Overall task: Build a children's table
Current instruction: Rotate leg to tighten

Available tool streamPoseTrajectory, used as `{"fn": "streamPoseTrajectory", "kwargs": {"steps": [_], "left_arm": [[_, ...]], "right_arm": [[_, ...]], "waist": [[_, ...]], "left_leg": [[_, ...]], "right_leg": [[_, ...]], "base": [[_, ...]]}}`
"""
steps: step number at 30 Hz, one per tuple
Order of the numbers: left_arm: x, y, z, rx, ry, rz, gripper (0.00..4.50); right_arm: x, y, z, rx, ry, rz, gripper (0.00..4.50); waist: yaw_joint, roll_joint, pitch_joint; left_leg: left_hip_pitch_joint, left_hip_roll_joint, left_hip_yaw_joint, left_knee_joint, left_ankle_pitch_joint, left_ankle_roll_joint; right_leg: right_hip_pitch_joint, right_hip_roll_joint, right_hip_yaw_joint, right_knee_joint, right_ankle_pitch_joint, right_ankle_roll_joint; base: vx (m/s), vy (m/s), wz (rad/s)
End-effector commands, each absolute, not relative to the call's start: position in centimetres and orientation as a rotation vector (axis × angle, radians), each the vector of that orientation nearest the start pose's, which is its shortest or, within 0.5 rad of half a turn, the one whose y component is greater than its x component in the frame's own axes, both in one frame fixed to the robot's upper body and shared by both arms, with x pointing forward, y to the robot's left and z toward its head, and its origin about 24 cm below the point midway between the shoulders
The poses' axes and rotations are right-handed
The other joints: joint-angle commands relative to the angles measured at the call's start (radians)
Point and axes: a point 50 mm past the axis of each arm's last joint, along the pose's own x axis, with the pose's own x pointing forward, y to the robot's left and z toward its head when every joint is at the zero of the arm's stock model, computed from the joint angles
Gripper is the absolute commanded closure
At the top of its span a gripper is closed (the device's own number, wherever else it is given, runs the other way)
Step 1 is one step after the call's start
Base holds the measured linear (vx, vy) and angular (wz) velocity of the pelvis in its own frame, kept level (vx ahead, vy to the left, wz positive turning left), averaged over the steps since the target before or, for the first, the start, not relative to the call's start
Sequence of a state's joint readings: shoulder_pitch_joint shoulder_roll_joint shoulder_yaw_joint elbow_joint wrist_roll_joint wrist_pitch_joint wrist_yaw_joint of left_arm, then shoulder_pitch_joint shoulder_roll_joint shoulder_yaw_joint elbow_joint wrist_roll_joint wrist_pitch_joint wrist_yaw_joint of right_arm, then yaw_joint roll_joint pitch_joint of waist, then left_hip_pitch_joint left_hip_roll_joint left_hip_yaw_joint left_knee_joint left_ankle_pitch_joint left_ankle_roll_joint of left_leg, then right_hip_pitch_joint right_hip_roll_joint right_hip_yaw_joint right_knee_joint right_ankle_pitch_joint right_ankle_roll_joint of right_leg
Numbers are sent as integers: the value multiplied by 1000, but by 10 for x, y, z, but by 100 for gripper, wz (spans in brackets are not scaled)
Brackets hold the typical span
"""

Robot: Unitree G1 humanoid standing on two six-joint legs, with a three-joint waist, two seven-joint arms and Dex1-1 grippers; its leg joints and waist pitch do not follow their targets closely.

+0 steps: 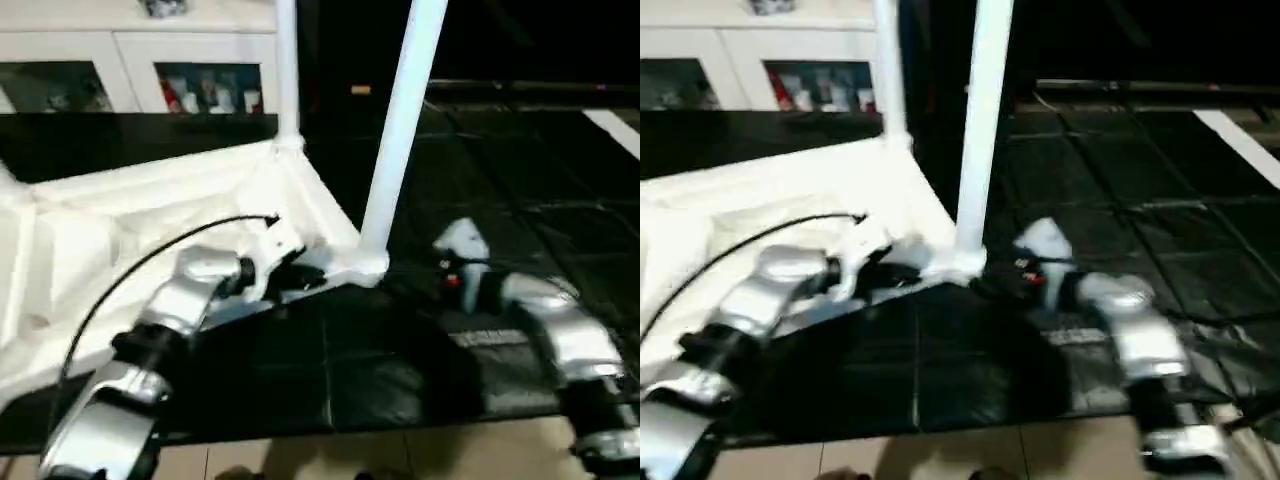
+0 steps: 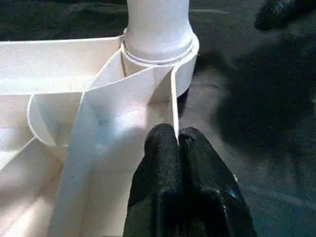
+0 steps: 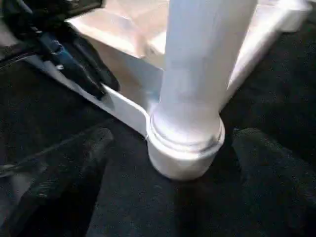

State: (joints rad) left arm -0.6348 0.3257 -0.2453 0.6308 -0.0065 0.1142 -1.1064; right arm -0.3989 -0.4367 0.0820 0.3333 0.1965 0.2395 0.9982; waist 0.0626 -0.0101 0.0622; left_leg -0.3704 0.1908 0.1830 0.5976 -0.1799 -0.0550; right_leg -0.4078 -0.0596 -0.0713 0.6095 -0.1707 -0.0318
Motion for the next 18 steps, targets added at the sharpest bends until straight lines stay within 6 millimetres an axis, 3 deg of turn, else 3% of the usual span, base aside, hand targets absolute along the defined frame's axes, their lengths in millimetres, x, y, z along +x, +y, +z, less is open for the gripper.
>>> {"fn": "streamPoseTrajectory", "kwargs": {"steps": [1,6,11,18], "left_arm": [[321,119,73,411,332,-1422,450],[313,122,73,452,368,-1544,450],[307,122,72,480,387,-1629,450],[304,123,72,495,403,-1667,450]], "right_arm": [[302,-178,76,-165,280,1111,5],[297,-174,77,-199,302,1241,5],[293,-167,74,-217,331,1335,5],[291,-162,72,-206,351,1401,56]], "waist": [[6,-5,-71],[30,-3,-71],[43,-4,-71],[46,-6,-72]], "left_leg": [[14,40,-12,-61,-192,63],[17,46,-12,-63,-186,57],[18,47,-12,-65,-194,45],[16,45,-13,-65,-187,41]], "right_leg": [[55,-83,51,-87,-290,-182],[52,-84,51,-81,-285,-182],[52,-86,51,-80,-295,-178],[53,-86,50,-80,-307,-166]], "base": [[0,0,0],[0,0,0],[0,0,0],[0,0,0]]}}
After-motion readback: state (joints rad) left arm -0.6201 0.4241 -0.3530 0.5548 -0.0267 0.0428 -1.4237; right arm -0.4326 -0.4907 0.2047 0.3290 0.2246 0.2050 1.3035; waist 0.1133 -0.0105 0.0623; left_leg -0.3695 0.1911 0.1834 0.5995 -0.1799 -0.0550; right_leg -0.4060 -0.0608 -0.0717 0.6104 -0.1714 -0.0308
